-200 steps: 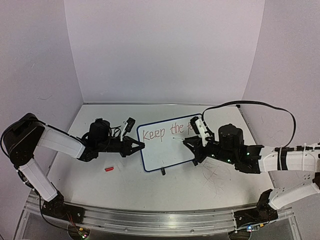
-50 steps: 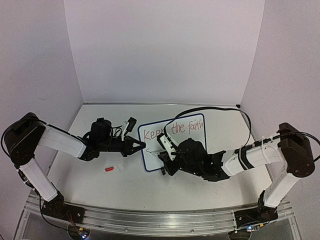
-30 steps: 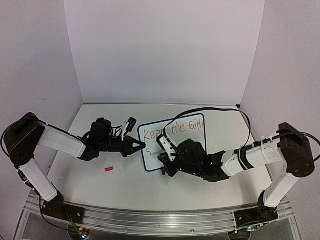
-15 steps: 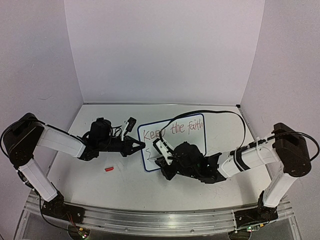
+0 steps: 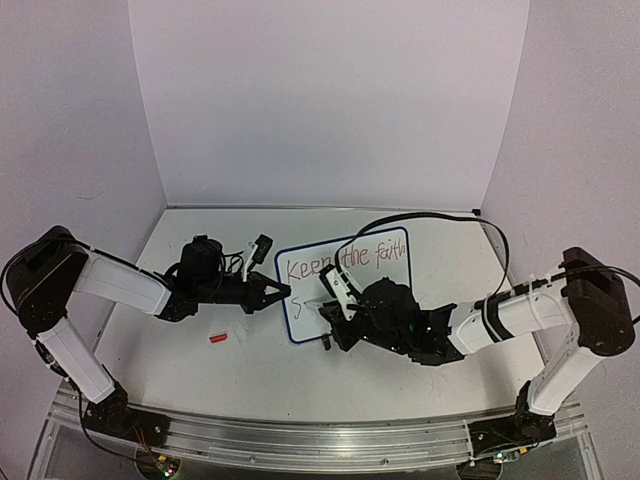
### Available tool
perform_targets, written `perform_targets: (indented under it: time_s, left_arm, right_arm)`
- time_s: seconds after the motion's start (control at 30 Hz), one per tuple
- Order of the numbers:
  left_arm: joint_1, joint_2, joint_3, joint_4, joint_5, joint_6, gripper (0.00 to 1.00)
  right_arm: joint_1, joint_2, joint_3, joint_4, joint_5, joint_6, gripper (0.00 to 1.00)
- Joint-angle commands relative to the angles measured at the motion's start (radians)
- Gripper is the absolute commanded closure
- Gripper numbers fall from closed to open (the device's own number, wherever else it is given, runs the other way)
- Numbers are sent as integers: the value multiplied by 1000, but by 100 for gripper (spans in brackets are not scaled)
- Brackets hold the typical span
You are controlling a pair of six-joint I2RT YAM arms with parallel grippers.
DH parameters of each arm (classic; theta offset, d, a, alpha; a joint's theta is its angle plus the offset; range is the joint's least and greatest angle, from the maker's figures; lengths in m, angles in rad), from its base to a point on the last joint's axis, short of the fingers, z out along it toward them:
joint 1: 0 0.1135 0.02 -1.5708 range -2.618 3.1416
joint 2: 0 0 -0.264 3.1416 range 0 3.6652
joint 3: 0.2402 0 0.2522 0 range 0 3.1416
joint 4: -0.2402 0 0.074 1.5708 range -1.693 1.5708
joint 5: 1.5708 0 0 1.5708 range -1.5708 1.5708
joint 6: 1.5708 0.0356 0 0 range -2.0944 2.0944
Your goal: Write a sentence on the whiteboard
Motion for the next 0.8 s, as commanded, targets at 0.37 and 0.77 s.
perform_targets:
  time_s: [0.37,0.77]
  left_arm:
    - [17,-3,-12,-65,-174,84,100]
    - [17,5,-7,-65,-171,88,100]
  right_arm:
    - [-14,-2,52,35,42,-17,100]
    - [-12,21,65,3,84,-6,100]
